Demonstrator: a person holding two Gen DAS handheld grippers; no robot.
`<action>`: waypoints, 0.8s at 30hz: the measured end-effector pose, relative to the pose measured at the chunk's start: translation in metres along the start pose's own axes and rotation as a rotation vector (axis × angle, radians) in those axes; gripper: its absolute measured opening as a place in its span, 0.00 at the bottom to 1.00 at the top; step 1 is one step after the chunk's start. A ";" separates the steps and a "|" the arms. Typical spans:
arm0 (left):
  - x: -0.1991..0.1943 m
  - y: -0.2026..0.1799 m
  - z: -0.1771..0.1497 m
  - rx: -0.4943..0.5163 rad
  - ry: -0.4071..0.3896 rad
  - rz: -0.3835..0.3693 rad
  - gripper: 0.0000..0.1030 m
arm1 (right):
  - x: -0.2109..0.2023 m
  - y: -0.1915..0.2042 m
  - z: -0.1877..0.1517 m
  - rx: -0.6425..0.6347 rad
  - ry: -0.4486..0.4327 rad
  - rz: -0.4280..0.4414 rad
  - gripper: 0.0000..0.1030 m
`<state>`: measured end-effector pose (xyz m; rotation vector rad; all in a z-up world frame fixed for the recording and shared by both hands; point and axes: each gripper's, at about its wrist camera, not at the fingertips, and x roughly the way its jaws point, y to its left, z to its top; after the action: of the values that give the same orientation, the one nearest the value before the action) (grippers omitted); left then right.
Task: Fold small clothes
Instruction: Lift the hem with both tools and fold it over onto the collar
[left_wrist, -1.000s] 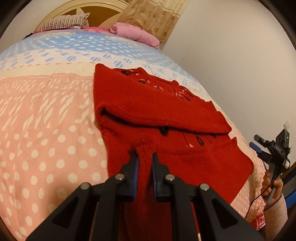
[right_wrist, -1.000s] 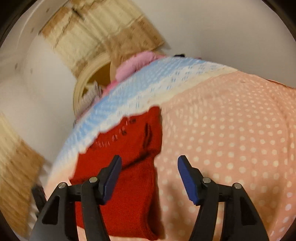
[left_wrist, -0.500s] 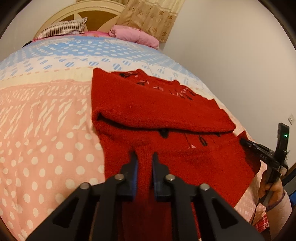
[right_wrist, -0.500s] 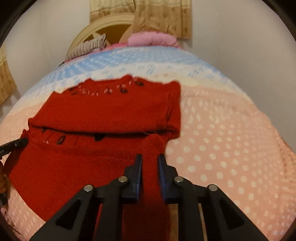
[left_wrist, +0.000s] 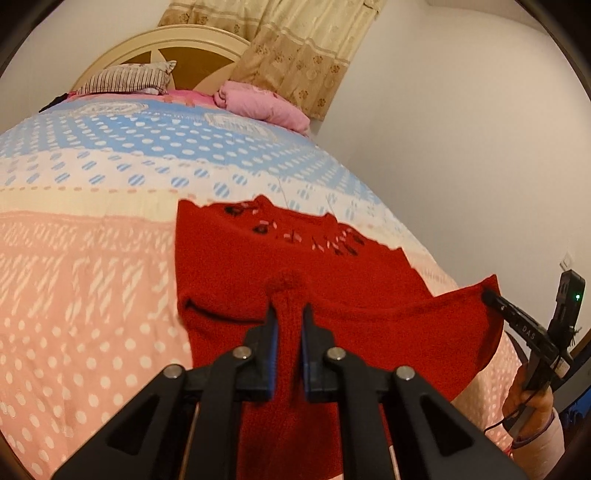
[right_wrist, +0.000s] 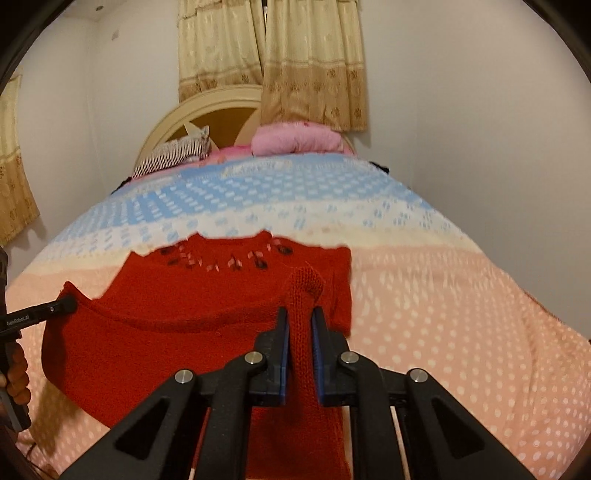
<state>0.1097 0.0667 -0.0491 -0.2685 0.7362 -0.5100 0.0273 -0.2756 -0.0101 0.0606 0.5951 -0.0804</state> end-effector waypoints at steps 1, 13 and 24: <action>0.002 0.001 0.004 0.000 -0.004 0.008 0.10 | 0.001 0.002 0.003 -0.006 -0.005 -0.001 0.10; 0.029 0.020 0.045 -0.054 -0.022 0.057 0.10 | 0.040 0.013 0.044 -0.051 -0.023 -0.040 0.10; 0.063 0.035 0.079 -0.079 -0.035 0.107 0.10 | 0.097 0.013 0.077 -0.064 -0.023 -0.083 0.10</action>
<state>0.2165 0.0674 -0.0432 -0.3088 0.7336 -0.3746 0.1512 -0.2747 -0.0008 -0.0275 0.5770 -0.1422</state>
